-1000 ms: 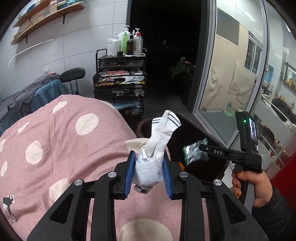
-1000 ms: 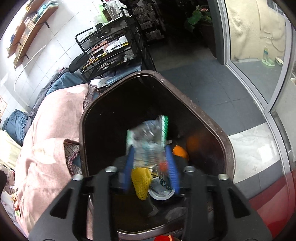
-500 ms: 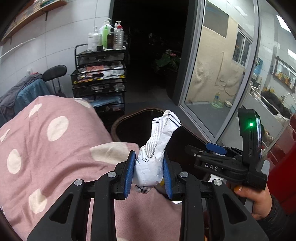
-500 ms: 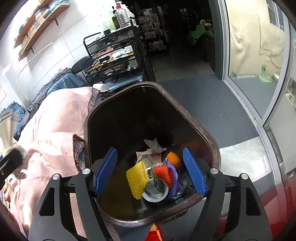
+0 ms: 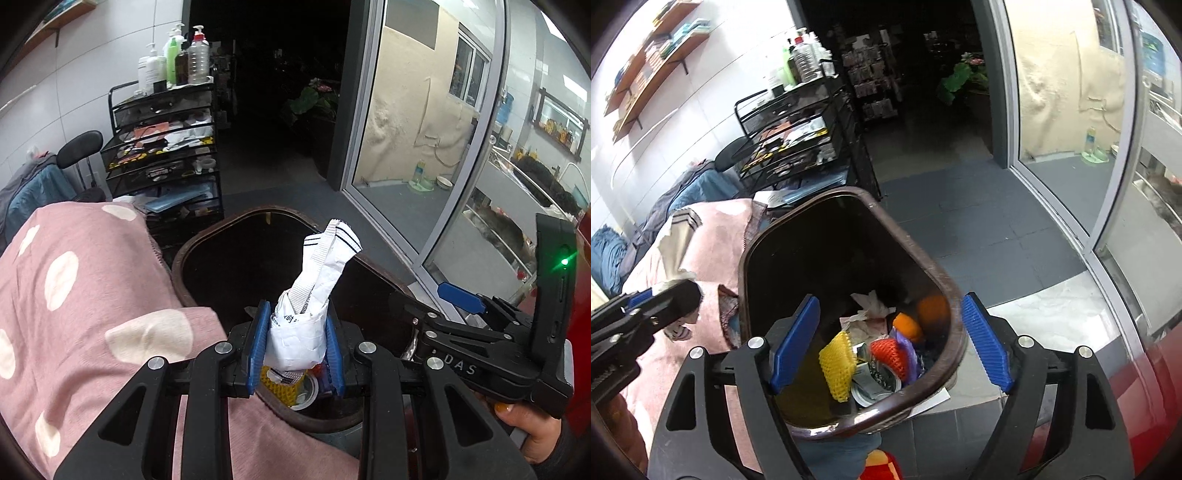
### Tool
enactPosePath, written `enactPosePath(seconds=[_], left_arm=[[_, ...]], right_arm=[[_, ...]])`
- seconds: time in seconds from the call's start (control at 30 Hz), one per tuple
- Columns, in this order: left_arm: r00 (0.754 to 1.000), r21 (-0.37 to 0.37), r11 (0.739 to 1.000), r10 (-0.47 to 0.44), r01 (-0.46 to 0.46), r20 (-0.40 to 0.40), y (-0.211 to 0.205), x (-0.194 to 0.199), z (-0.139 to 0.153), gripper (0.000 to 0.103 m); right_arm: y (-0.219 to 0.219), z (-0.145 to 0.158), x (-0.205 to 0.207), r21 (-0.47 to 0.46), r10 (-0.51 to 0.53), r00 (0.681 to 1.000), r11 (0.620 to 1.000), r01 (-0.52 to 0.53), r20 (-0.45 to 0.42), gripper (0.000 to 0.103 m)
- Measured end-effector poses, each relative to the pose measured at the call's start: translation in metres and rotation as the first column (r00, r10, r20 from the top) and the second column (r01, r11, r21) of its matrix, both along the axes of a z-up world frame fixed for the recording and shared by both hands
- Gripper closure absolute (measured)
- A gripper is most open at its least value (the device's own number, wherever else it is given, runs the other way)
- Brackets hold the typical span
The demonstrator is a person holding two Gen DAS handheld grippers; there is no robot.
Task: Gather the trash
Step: 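Lower the white wrapper into the bin and open the left gripper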
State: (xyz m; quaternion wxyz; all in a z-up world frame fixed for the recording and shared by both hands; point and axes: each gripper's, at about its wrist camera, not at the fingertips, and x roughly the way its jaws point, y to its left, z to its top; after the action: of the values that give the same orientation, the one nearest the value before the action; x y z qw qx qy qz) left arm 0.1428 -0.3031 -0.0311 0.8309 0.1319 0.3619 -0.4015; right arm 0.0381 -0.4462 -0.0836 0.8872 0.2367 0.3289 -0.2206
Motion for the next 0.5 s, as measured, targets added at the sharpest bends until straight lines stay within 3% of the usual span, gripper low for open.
enactPosePath(seconds=[0.23,0.33,0.4,0.5], left_arm=[[1.000,0.013,1.000,-0.012,0.012,-0.017,-0.015,0.000,-0.006,0.072],[1.000,0.019,1.000,-0.018,0.019,-0.015,-0.019,0.000,-0.007,0.063],[1.000,0.019,1.000,-0.016,0.016,-0.006,-0.021,0.000,-0.008,0.039],[1.000,-0.012,1.000,-0.015,0.015,0.019,-0.018,-0.004,-0.005,0.019]], right_arm=[[-0.011,-0.001,-0.010,0.001,-0.027,1.000,1.000,0.027,-0.003,0.023],[-0.012,-0.001,-0.012,0.001,-0.033,0.999,0.999,0.033,-0.006,0.023],[-0.014,-0.002,-0.014,0.003,-0.037,0.999,0.999,0.037,-0.006,0.023],[-0.015,-0.002,-0.015,0.003,-0.039,0.999,0.999,0.039,-0.007,0.023]])
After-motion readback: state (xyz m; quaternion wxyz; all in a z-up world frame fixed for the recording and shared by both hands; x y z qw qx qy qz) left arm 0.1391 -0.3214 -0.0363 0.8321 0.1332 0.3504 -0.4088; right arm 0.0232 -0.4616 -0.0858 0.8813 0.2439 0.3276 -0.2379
